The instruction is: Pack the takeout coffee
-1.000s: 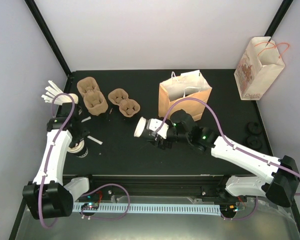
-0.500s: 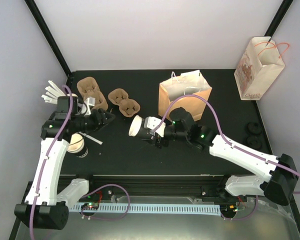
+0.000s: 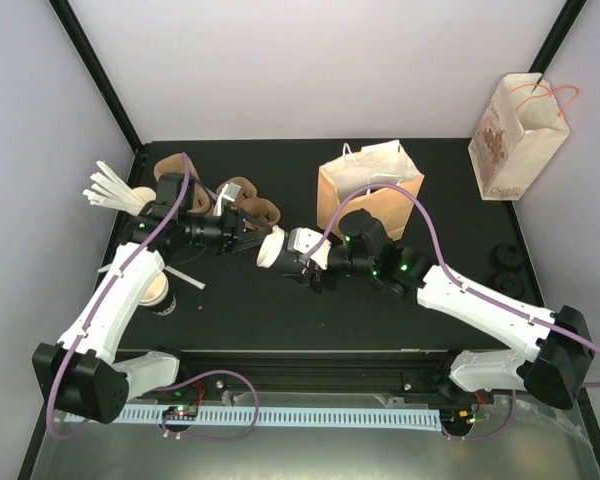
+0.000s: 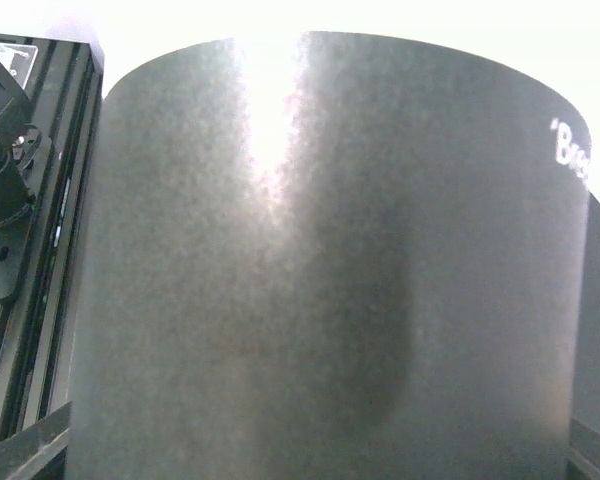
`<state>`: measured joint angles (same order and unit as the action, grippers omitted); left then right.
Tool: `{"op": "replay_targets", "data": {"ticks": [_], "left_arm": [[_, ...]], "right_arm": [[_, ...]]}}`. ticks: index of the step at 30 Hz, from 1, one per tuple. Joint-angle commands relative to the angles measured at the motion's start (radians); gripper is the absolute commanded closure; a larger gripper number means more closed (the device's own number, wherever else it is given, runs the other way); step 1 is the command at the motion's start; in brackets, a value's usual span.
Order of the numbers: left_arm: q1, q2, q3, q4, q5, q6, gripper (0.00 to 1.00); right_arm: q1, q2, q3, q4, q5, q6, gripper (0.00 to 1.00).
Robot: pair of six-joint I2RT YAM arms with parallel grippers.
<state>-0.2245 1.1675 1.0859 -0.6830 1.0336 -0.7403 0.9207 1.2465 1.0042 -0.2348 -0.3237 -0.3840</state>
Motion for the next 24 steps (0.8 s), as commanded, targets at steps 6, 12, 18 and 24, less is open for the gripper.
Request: {"op": "replay_targets", "data": {"ticks": [6,12,18,24], "left_arm": [[-0.023,-0.060,0.007,0.057,0.080,0.014,0.59],[-0.021,-0.063,-0.038,0.051,0.109,0.033,0.71],[-0.022,-0.062,-0.050,0.000,0.105,0.074,0.94],[-0.022,-0.042,-0.013,-0.098,0.034,0.184,0.98]], "right_arm": [[0.011,0.003,0.019,0.120,-0.010,0.068,0.23],[0.001,-0.011,-0.004,0.161,-0.028,0.114,0.23],[0.001,-0.017,-0.008,0.152,-0.035,0.117,0.20],[0.001,-0.033,-0.031,0.143,0.050,0.142,0.04]]}}
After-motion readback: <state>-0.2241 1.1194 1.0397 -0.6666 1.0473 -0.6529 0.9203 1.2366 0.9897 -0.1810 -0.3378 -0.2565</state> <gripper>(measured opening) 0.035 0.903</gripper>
